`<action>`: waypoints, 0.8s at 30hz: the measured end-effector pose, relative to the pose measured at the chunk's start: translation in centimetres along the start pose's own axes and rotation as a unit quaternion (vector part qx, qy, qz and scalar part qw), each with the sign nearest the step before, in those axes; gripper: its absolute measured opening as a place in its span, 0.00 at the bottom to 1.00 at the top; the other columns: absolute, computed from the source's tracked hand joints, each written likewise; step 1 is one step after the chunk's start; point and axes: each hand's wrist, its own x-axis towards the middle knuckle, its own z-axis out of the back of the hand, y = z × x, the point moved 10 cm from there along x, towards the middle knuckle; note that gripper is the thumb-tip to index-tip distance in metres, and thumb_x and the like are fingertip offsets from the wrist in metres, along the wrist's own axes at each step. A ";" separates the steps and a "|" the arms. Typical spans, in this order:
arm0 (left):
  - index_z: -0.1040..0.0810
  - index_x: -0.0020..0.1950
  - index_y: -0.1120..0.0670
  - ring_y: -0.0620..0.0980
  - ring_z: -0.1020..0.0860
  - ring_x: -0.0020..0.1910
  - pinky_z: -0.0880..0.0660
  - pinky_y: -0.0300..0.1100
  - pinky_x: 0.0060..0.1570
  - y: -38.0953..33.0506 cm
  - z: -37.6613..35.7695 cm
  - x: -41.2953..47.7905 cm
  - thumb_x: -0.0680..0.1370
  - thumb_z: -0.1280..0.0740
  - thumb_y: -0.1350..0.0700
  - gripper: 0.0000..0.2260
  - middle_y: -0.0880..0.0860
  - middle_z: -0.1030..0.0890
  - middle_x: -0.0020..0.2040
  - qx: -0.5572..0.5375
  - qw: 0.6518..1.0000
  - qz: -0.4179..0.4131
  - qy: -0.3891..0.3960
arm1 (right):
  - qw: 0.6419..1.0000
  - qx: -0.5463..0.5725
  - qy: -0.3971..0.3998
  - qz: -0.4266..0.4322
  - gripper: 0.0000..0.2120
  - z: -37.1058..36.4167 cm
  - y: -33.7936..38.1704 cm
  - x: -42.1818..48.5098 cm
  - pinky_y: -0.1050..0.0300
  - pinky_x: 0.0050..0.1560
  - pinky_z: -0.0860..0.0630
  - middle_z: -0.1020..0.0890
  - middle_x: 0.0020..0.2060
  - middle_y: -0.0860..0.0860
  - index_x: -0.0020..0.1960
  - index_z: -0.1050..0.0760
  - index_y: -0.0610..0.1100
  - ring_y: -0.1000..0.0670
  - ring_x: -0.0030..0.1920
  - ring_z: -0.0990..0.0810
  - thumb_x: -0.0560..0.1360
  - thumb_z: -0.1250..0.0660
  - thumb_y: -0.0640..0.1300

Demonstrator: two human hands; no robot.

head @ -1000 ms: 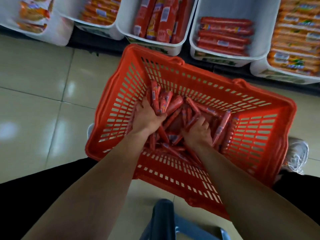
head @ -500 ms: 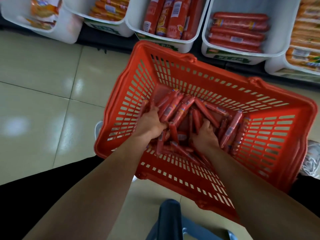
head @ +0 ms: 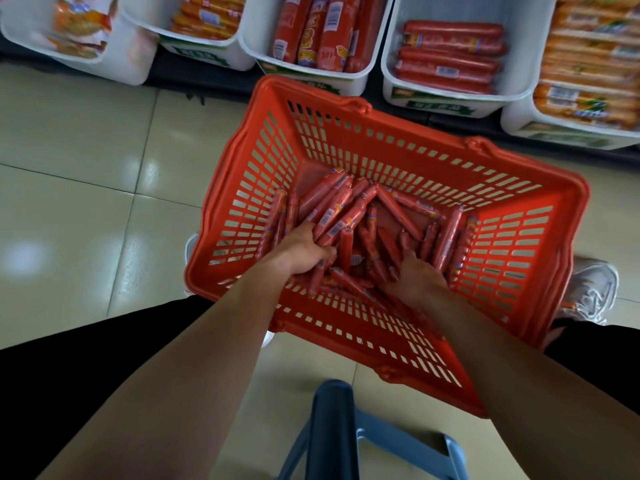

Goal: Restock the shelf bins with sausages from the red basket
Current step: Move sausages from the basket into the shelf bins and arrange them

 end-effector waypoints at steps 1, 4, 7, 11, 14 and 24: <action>0.32 0.74 0.51 0.51 0.24 0.64 0.29 0.43 0.61 0.0 -0.1 0.1 0.76 0.27 0.48 0.28 0.50 0.24 0.67 0.000 1.000 0.004 0.002 | 1.000 -0.003 0.001 0.008 0.43 0.0 0.1 -0.1 0.45 0.60 0.25 0.24 0.64 0.40 0.75 0.43 0.41 0.38 0.62 0.23 0.71 0.28 0.61; 0.35 0.77 0.51 0.53 0.26 0.67 0.29 0.46 0.65 -0.1 -0.2 0.3 0.76 0.27 0.48 0.32 0.52 0.25 0.69 0.008 1.000 0.008 -0.011 | 0.999 0.029 -0.020 0.013 0.41 0.3 0.1 -0.3 0.43 0.61 0.25 0.23 0.61 0.41 0.73 0.43 0.42 0.38 0.61 0.22 0.70 0.26 0.56; 0.38 0.78 0.52 0.54 0.27 0.69 0.31 0.44 0.65 -1.5 0.5 0.3 0.79 0.30 0.51 0.30 0.52 0.27 0.71 0.001 0.999 -0.028 -0.045 | 0.995 0.097 -0.037 -0.002 0.37 0.3 -0.2 -0.4 0.46 0.59 0.25 0.23 0.60 0.42 0.68 0.39 0.42 0.39 0.60 0.22 0.69 0.24 0.52; 0.33 0.72 0.51 0.48 0.21 0.54 0.31 0.39 0.52 -3.5 2.6 0.3 0.80 0.31 0.54 0.22 0.48 0.23 0.56 -0.056 0.991 -0.063 -0.104 | 0.973 0.207 -0.096 0.031 0.34 1.6 1.3 -0.5 0.46 0.61 0.24 0.22 0.61 0.46 0.71 0.38 0.45 0.43 0.61 0.22 0.72 0.27 0.52; 0.34 0.75 0.52 0.52 0.23 0.60 0.32 0.39 0.55 -3.7 3.2 0.8 0.80 0.31 0.53 0.25 0.51 0.22 0.61 -0.027 0.991 -0.051 -0.123 | 0.961 0.234 -0.135 0.050 0.32 3.2 2.5 -0.5 0.45 0.62 0.24 0.24 0.64 0.45 0.74 0.41 0.48 0.43 0.62 0.23 0.75 0.30 0.46; 0.26 0.68 0.56 0.59 0.22 0.61 0.24 0.50 0.57 -1.8 3.3 0.8 0.71 0.28 0.35 0.34 0.56 0.21 0.62 0.188 0.974 0.062 -0.111 | 0.978 0.133 -0.135 -0.086 0.47 3.0 -0.8 0.8 0.39 0.71 0.39 0.43 0.76 0.38 0.80 0.54 0.42 0.35 0.75 0.44 0.74 0.31 0.60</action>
